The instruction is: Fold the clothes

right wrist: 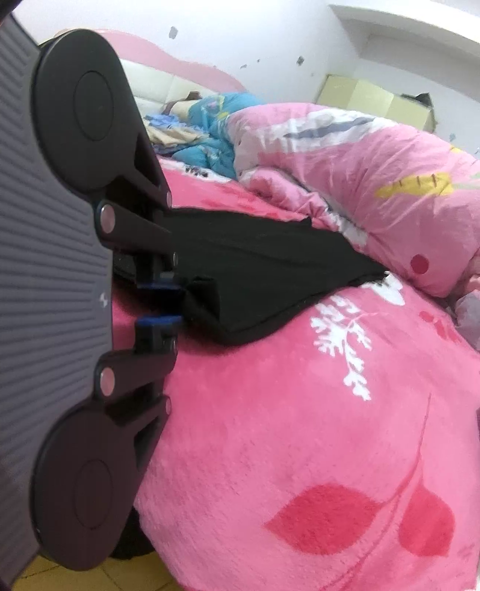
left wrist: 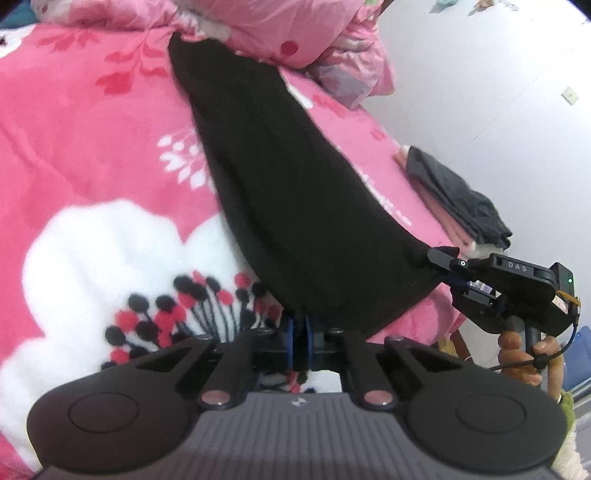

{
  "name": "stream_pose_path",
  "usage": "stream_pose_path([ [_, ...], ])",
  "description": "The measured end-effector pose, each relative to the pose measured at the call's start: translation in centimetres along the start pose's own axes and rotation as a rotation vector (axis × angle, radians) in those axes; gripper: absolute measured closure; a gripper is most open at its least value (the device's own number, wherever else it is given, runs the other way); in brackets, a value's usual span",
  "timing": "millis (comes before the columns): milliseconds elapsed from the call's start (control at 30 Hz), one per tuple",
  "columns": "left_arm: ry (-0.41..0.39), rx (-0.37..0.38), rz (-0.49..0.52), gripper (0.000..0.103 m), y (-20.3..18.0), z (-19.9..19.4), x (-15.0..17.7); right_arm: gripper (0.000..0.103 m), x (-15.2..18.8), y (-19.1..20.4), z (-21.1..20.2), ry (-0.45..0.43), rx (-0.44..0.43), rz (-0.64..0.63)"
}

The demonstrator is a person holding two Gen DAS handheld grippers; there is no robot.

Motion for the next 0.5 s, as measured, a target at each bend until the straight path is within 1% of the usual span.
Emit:
stream_pose_path([
  [67,-0.032,0.017,0.014,0.096,-0.4,-0.9,-0.6,0.096,0.1,0.8,-0.5,-0.030,-0.049,-0.002],
  [233,-0.103,0.042,0.010,0.096,-0.2,-2.6,-3.3,0.097,-0.7,3.3,-1.4,-0.077,-0.092,-0.043],
  [367,-0.154,0.057,-0.012,0.096,0.5,-3.7,-6.2,0.097,-2.2,5.3,-1.3,-0.096,-0.109,-0.085],
  [500,-0.200,0.048,0.007,0.096,0.9,-4.4,-9.8,0.097,-4.3,7.3,-0.3,-0.107,-0.115,-0.127],
])
Point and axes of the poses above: each gripper's, at about its wrist camera, not at the fingertips, and z roughly the way its jaws point, y to its left, x to its underside, the point moved 8 cm from there along z, roughly the way its jaws point, and after that the axes turned 9 degrees about y, right-handed, at the moved point
